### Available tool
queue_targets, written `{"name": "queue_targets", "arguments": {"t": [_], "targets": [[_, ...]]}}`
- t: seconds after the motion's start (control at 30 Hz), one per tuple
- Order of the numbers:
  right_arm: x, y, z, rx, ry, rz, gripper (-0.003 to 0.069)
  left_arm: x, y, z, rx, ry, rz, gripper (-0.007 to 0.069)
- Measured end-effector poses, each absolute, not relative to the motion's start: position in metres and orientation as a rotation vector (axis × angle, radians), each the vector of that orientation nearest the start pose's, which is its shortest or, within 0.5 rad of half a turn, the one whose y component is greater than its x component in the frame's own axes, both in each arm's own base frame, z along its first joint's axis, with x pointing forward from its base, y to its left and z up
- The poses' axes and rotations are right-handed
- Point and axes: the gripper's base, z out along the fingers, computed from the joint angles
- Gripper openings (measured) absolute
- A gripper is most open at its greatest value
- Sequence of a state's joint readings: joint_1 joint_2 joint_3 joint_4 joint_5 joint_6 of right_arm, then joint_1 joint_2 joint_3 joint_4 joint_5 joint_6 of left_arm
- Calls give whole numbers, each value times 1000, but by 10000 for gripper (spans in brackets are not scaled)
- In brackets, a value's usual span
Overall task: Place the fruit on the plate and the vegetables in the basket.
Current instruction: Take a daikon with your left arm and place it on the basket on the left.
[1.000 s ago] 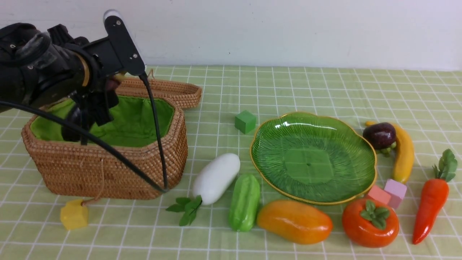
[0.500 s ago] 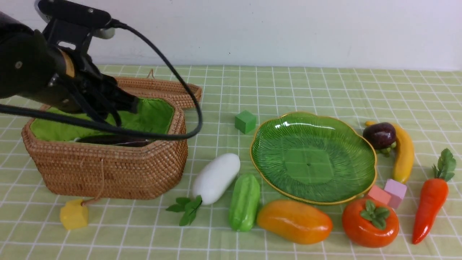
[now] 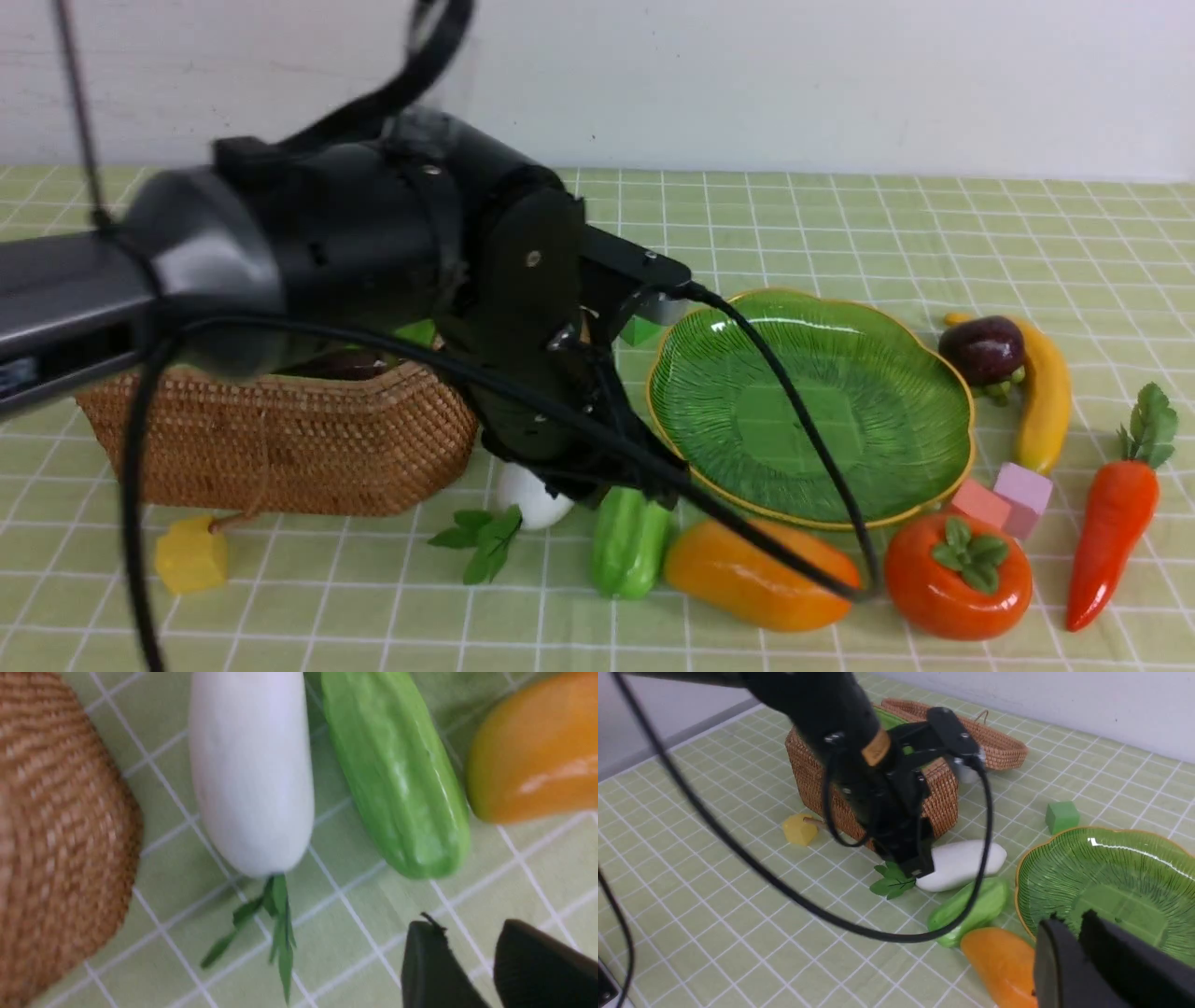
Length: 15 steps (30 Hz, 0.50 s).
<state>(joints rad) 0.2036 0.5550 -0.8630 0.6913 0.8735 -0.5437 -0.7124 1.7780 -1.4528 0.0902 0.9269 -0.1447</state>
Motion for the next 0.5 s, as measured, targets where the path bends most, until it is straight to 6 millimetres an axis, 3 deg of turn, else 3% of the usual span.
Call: {"name": "queue_targets", "arguments": {"t": [0.13,0.23,0.5], "targets": [[66,60,393,-602,1842,593,80,320,-257,254,872,2569,0,444],[65,60,391,-614,1854,598,84,330,-261,244,908,2535,73,504],[64,61,390,-625,1865,603,87,347,-264,212,1013,2480,242,538]]}}
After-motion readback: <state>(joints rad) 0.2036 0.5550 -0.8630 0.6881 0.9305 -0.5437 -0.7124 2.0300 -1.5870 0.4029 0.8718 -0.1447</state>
